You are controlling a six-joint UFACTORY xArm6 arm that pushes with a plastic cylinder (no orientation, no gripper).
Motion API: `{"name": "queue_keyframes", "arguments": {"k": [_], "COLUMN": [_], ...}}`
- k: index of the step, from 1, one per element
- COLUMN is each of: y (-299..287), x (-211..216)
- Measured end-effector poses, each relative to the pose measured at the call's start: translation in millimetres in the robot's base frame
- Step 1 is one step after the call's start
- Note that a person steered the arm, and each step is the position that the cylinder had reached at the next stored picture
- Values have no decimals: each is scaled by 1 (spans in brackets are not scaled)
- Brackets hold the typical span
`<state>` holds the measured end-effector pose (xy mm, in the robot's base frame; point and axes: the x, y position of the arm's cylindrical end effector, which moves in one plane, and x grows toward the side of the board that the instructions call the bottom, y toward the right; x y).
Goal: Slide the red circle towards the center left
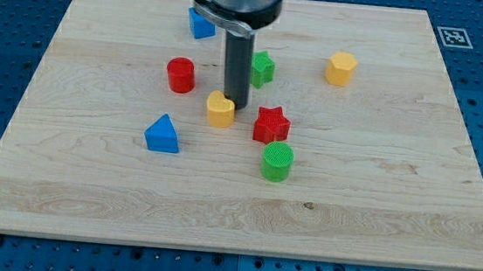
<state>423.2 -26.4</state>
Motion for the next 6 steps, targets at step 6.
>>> {"name": "queue_keyframes", "arguments": {"k": [6], "y": [-100], "x": [-48]}}
